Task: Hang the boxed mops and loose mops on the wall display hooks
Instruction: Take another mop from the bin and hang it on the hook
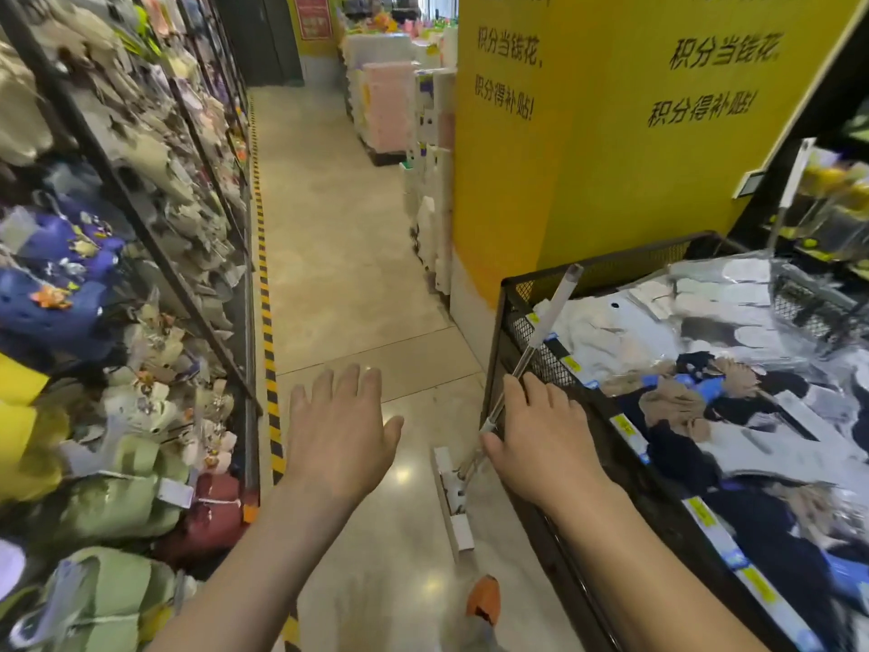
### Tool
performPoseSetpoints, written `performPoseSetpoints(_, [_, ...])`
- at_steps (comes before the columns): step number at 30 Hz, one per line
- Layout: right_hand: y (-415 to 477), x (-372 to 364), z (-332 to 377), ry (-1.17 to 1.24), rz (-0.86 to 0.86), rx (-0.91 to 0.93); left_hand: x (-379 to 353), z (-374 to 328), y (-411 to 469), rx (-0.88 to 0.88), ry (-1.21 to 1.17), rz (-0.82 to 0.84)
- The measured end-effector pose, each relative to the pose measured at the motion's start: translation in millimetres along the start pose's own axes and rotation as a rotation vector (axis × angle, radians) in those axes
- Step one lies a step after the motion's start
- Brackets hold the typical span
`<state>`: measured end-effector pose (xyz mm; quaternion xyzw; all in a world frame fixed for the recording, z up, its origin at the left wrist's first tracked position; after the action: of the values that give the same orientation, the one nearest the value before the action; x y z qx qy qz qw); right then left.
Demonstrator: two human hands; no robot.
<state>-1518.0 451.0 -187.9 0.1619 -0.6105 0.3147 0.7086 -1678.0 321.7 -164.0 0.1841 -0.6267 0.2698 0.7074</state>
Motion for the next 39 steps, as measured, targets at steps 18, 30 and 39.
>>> performPoseSetpoints(18, [240, 10, -88, 0.161, 0.034, -0.135, 6, -82, 262, -0.109, 0.064, 0.074])
performPoseSetpoints(30, [298, 10, -144, 0.238, 0.028, -0.442, -23, -165, 388, -0.476, 0.091, 0.1])
performPoseSetpoints(39, [336, 0, -169, 0.467, -0.009, -0.757, -50, -234, 481, -0.888, -0.212, 0.263])
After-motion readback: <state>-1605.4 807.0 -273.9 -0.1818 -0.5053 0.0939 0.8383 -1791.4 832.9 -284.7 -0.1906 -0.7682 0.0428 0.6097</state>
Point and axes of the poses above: each hand's wrist, its own y-axis towards the middle knuckle, its own x-axis out of the back of the hand, z = x × y, the point moved 4 cm from there along y, towards the middle knuckle, and after that the axes turned 6 degrees about y, right-handed, at the moved point
